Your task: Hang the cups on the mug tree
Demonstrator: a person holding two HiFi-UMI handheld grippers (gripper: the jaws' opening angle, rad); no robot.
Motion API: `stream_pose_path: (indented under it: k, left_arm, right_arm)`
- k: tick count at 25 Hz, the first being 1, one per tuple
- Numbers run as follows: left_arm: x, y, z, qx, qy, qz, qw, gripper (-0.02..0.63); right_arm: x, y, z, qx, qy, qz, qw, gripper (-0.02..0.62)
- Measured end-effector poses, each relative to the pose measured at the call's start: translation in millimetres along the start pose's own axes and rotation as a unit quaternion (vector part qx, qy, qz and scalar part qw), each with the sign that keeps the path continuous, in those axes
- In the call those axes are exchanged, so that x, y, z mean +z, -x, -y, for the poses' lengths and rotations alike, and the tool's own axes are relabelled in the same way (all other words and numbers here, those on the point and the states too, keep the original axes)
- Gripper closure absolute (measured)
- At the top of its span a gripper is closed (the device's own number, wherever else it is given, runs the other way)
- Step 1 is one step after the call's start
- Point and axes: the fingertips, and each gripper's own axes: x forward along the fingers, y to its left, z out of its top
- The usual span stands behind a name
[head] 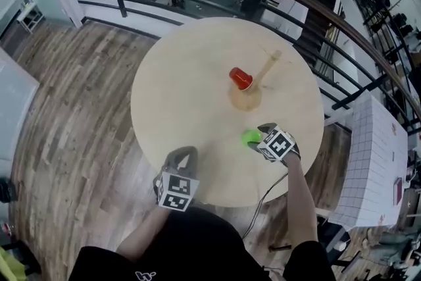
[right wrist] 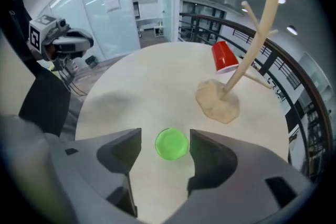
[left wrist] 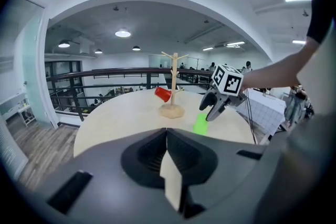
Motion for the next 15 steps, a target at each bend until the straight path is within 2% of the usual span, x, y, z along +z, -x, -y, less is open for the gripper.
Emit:
stream_pose_path:
  k: [4,7,10,12,15]
  left_arm:
    - [-6.9,2.7,-3.0,0.012,0.003,-0.011,0.9999,0.592]
    - [-9.5,5.3,-5.3,0.017,0.003,-0.015,0.9997,0.592]
    - [-12.4,5.7,-3.4,0.019,0.000,-0.018,0.9997,0.592]
    - [-12.8,4.4,-3.1,0.018,-0.002,-0.021,0.9996,0.592]
    - [-10.9,1.1,-1.6,0.013,-0.006,-0.022,0.9997,0.592]
  right_arm:
    - [-12.8,-20.9,4.8,0.000,0.026,-0.045,0.999,0.301]
    - [-16.1,-31.6,5.2,-0.004,0.039,-0.060,0.997,0.301]
    - [-20.6,-34.7,6.7,-0.008,0.038,-0.064,0.997,0.302]
    - [-21.0,-33.1,9.6,-0.013,0.030,-0.062,0.998,0.327]
    - [-11.8,-27.3,14.6,-0.015,-0.004,-0.023,1.000,0.337]
